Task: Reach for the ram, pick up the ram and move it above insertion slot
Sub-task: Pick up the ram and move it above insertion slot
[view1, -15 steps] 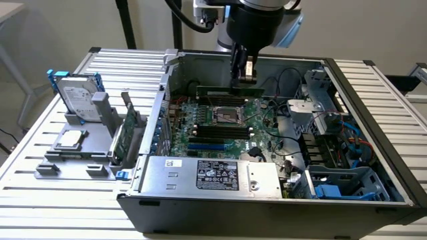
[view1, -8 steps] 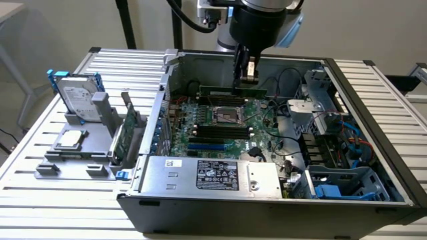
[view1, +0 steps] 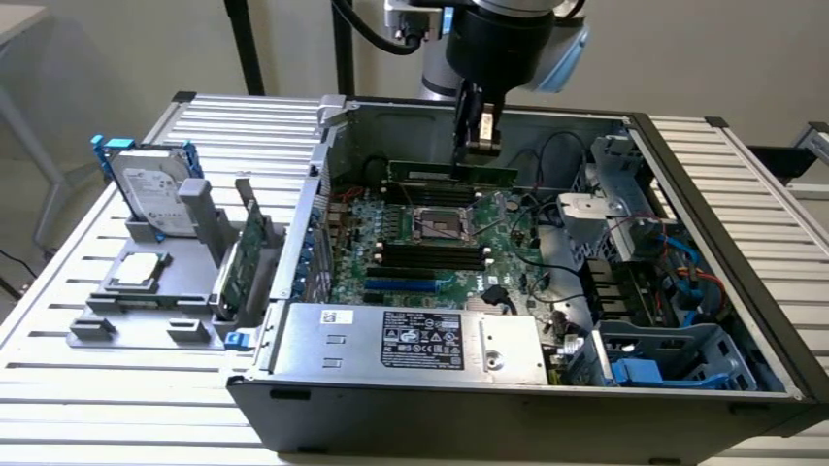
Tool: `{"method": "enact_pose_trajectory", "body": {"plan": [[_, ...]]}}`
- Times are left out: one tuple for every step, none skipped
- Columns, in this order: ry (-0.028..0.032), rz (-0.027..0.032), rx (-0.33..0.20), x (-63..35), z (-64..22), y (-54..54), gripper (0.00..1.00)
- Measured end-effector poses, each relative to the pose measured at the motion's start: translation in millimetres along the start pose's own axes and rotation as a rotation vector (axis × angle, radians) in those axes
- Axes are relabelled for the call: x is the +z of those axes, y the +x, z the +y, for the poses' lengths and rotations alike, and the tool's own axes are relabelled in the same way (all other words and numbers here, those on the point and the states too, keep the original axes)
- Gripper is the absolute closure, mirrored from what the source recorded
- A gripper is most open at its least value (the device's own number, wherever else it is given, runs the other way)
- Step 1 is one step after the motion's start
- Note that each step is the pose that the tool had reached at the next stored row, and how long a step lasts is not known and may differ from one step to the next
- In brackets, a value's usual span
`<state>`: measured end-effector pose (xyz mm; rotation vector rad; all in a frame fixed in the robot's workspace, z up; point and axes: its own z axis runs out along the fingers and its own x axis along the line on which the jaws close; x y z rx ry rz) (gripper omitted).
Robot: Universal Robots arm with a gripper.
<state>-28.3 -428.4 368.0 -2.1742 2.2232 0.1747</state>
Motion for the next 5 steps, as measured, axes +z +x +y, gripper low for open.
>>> {"method": "enact_pose_trajectory", "body": {"plan": [[0.0000, 0.0001, 0.000, 0.0, 0.0, 0.0, 0.87], [0.0001, 0.0001, 0.000, 0.0, 0.0, 0.0, 0.87], [0.0001, 0.0000, 0.000, 0.0, 0.0, 0.0, 0.87], [0.0001, 0.0001, 0.000, 0.0, 0.0, 0.0, 0.87], [0.0001, 0.0001, 0.000, 0.0, 0.0, 0.0, 0.87]]}}
